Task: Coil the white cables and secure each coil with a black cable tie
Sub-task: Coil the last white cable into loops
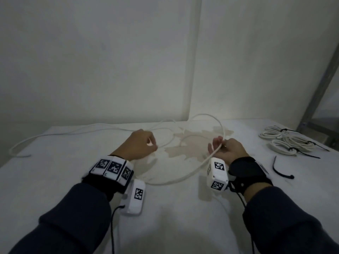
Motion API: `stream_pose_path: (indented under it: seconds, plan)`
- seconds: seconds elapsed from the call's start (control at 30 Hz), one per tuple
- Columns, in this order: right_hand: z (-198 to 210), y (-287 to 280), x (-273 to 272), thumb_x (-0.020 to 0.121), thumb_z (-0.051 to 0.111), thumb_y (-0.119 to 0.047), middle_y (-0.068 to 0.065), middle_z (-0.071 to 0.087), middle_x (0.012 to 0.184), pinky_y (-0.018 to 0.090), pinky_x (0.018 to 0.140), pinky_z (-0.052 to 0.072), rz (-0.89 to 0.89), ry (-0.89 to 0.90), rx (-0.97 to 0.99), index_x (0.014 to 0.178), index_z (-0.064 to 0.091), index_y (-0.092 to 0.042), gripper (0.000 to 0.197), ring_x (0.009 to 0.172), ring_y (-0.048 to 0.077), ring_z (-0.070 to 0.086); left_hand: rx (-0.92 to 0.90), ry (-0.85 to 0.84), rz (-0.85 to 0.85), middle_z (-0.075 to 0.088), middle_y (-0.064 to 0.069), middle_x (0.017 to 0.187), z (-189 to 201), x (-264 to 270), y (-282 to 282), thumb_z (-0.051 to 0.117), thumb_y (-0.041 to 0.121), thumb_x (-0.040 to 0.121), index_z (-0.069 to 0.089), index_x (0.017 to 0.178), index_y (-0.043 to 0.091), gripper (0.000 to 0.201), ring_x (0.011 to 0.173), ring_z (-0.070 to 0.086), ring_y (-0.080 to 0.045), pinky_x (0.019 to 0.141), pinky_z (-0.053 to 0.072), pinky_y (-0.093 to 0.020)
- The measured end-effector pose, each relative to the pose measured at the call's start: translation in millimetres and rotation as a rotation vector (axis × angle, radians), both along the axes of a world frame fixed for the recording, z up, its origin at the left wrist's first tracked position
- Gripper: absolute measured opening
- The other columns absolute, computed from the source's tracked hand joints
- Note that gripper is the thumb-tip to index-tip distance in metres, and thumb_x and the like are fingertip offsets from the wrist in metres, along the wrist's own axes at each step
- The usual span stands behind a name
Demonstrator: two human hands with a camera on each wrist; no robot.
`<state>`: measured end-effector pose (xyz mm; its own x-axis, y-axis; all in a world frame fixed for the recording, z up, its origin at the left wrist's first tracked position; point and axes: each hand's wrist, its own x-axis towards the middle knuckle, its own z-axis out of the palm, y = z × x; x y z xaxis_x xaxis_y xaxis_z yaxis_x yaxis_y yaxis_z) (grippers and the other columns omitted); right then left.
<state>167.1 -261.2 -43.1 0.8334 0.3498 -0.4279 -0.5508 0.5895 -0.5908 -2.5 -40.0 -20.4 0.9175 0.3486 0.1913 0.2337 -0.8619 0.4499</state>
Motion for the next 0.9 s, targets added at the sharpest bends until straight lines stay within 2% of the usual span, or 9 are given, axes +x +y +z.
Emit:
stream_pose_path:
  seconds: [0.1, 0.17, 0.23, 0.33, 0.47, 0.57, 0.7, 0.77, 0.9]
  plan:
    - [3, 25, -18, 0.1, 0.024, -0.005, 0.001, 0.045, 0.069, 0.034, 0.065, 0.045, -0.033, -0.04, 0.157, 0.082, 0.048, -0.012, 0.032, 0.056, 0.009, 0.045, -0.343, 0.28, -0.11, 0.069, -0.003, 0.073, 3, -18, -30, 0.049, 0.043, 0.096, 0.066, 0.087, 0.009, 0.039, 0.063, 0.066, -0.012, 0.059, 0.046, -0.022]
    - [3, 40, -30, 0.1, 0.027, -0.005, 0.0, 0.045, 0.069, 0.035, 0.069, 0.046, -0.027, -0.07, 0.214, 0.085, 0.049, -0.012, 0.028, 0.054, 0.008, 0.045, -0.673, 0.58, -0.185, 0.073, -0.013, 0.079, -1, -32, -44, 0.038, 0.059, 0.093, 0.059, 0.106, 0.001, 0.063, 0.066, 0.07, -0.019, 0.063, 0.052, -0.025]
    - [4, 51, -43, 0.101, 0.031, -0.005, -0.001, 0.045, 0.069, 0.037, 0.072, 0.048, -0.04, -0.101, 0.236, 0.087, 0.05, -0.012, 0.025, 0.053, 0.008, 0.045, -0.936, 0.623, -0.196, 0.072, -0.023, 0.093, -11, -41, -45, 0.036, 0.067, 0.089, 0.046, 0.122, 0.001, 0.074, 0.077, 0.072, -0.029, 0.075, 0.058, -0.033]
    - [6, 58, -53, 0.1, 0.032, -0.005, 0.001, 0.045, 0.071, 0.04, 0.075, 0.05, -0.071, -0.121, 0.265, 0.09, 0.05, -0.01, 0.022, 0.055, 0.01, 0.044, -1.127, 0.313, 0.029, 0.07, -0.029, 0.095, -20, -45, -32, 0.047, 0.059, 0.09, 0.05, 0.118, -0.004, 0.069, 0.078, 0.072, -0.032, 0.078, 0.059, -0.039]
    - [1, 59, -66, 0.097, 0.033, -0.006, 0.005, 0.046, 0.07, 0.041, 0.074, 0.05, 0.056, -0.14, 0.224, 0.091, 0.048, -0.008, 0.016, 0.059, 0.016, 0.045, -0.924, -0.177, 0.328, 0.072, -0.021, 0.076, -37, -37, -5, 0.071, 0.034, 0.084, 0.068, 0.085, -0.006, 0.04, 0.079, 0.072, -0.034, 0.085, 0.057, -0.044]
    - [-9, 62, -73, 0.092, 0.039, -0.009, 0.006, 0.046, 0.062, 0.036, 0.07, 0.051, 0.156, -0.156, 0.147, 0.086, 0.049, -0.008, 0.011, 0.055, 0.019, 0.047, -0.897, -0.382, 0.454, 0.072, -0.016, 0.071, -46, -33, 9, 0.084, 0.013, 0.065, 0.069, 0.068, 0.004, 0.018, 0.078, 0.072, -0.03, 0.088, 0.056, -0.044]
    - [-23, 61, -58, 0.088, 0.05, -0.014, 0.007, 0.051, 0.071, 0.03, 0.065, 0.053, 0.05, -0.116, 0.084, 0.085, 0.049, -0.009, 0.006, 0.06, 0.018, 0.054, -1.02, -0.55, 0.527, 0.066, -0.012, 0.085, -51, -25, 15, 0.076, -0.003, 0.071, 0.042, 0.108, 0.005, 0.052, 0.083, 0.068, -0.025, 0.086, 0.056, -0.041]
    - [-28, 58, -48, 0.089, 0.052, -0.017, 0.009, 0.054, 0.078, 0.028, 0.064, 0.051, -0.032, -0.097, 0.045, 0.092, 0.051, -0.007, 0.011, 0.066, 0.018, 0.054, -1.159, -0.642, 0.469, 0.066, -0.017, 0.095, -53, -22, 18, 0.065, -0.01, 0.081, 0.033, 0.119, 0.002, 0.05, 0.083, 0.068, -0.025, 0.077, 0.058, -0.035]
    - [-29, 62, -33, 0.089, 0.06, -0.017, 0.007, 0.049, 0.071, 0.021, 0.047, 0.041, -0.099, -0.121, -0.074, 0.093, 0.055, -0.008, 0.011, 0.052, 0.014, 0.041, -1.244, -0.72, 0.395, 0.067, -0.011, 0.09, -54, -15, 25, 0.052, -0.005, 0.093, 0.053, 0.12, -0.003, 0.027, 0.068, 0.064, -0.013, 0.066, 0.056, -0.022]
